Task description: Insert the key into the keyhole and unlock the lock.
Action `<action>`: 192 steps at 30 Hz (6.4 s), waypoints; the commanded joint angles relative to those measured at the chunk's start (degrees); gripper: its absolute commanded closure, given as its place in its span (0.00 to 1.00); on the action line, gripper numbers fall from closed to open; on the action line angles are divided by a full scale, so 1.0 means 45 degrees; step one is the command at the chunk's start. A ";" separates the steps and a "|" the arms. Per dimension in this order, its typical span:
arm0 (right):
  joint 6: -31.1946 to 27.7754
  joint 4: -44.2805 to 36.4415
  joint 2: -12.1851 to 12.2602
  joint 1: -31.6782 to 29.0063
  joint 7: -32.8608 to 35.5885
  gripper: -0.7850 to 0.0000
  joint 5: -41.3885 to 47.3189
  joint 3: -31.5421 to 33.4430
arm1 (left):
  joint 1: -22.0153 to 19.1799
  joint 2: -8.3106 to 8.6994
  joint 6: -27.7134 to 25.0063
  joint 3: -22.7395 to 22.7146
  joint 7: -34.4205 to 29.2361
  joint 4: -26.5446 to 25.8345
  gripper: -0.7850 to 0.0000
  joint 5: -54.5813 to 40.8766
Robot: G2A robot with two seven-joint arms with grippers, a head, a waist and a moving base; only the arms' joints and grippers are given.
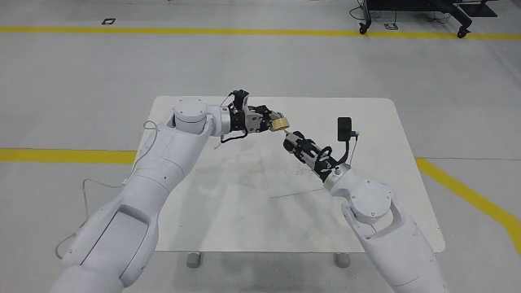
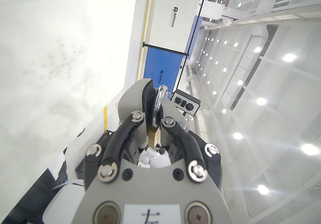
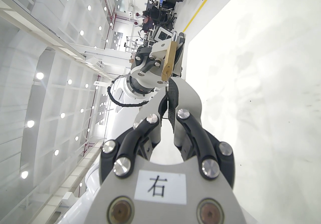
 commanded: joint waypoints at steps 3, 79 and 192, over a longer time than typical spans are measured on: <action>0.0103 -0.0169 -0.0024 -0.0018 -0.0335 1.00 -0.0485 -0.0202 | 0.0009 -0.0016 0.0045 -0.0021 0.0013 0.0005 1.00 0.0045; -0.3300 -0.0619 -0.0400 -0.0164 0.0127 1.00 0.2311 0.0804 | -0.0331 -0.0864 0.4783 -0.0527 -0.3089 0.2839 1.00 -0.2962; -0.0276 0.0725 -0.0248 0.0102 0.1413 0.00 0.6483 0.1256 | 0.1025 -0.0223 -0.2311 -0.1509 0.2150 -0.1257 1.00 0.1443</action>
